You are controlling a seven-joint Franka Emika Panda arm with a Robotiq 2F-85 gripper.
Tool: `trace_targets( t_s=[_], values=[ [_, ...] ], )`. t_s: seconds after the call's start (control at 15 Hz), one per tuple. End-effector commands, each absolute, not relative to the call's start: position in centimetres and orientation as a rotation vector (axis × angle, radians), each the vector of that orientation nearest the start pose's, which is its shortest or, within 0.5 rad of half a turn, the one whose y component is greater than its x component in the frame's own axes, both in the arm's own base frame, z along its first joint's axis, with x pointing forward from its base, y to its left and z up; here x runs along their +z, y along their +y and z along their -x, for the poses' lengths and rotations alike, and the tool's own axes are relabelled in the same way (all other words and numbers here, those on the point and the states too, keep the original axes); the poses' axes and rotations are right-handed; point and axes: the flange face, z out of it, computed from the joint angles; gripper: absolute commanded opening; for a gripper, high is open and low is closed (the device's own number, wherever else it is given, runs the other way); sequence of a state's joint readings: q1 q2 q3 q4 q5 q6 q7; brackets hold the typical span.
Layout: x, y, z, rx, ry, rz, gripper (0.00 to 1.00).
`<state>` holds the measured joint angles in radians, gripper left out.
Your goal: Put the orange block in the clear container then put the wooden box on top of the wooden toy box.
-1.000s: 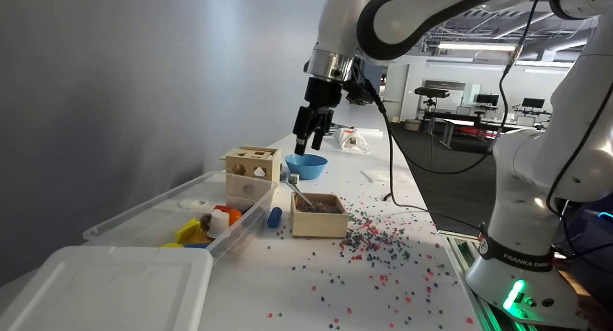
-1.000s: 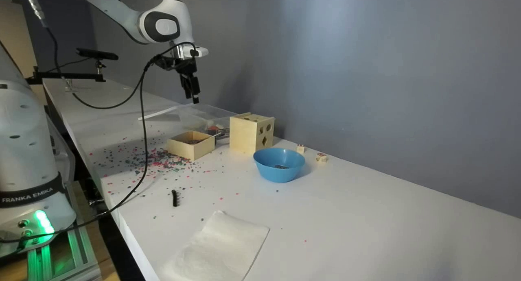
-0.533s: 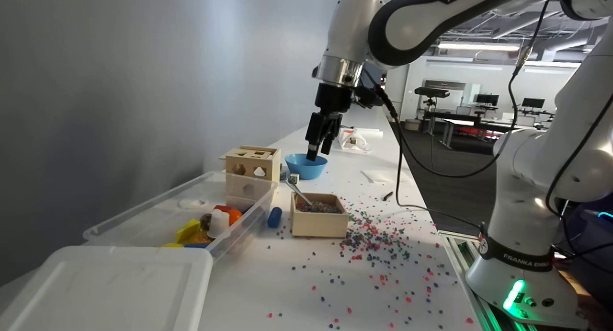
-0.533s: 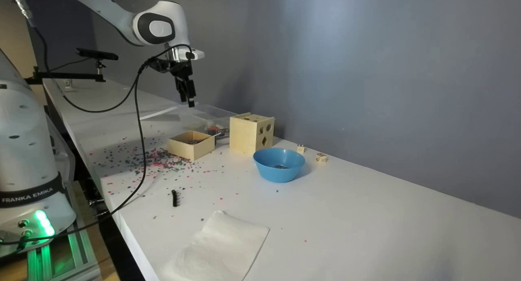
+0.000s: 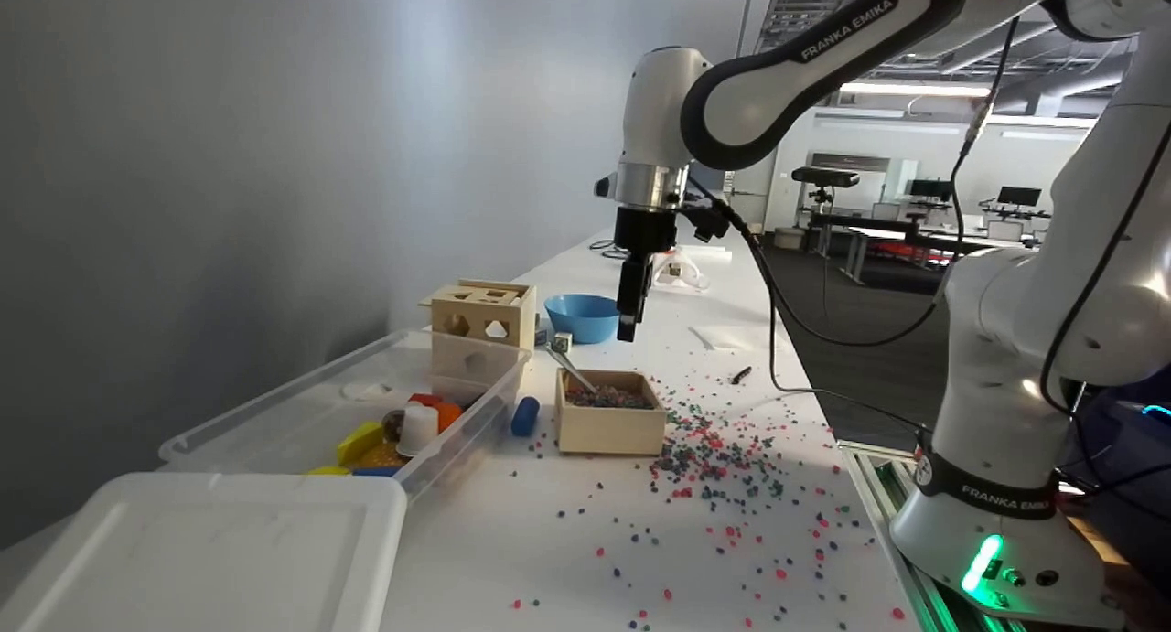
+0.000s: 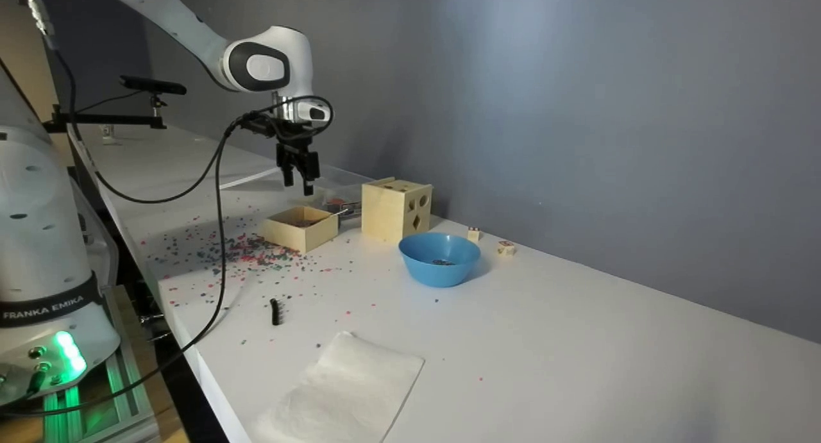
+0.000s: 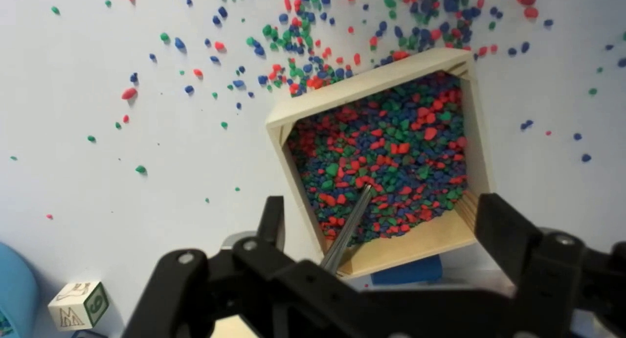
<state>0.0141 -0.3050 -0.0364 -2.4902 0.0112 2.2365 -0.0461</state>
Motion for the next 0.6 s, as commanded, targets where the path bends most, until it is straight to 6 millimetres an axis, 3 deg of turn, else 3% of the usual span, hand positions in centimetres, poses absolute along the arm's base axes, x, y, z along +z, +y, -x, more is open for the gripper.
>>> trace_targets(
  t_s=[0.0, 0.13, 0.53],
  values=[
    [40.4, -0.8, -43.9, -0.081, -0.034, 3.123, 1.00],
    [39.7, -0.8, -44.2, -0.051, -0.107, 3.144, 1.00],
    [35.9, -5.3, -43.0, 0.108, -0.213, 3.266, 1.00]
  ],
)
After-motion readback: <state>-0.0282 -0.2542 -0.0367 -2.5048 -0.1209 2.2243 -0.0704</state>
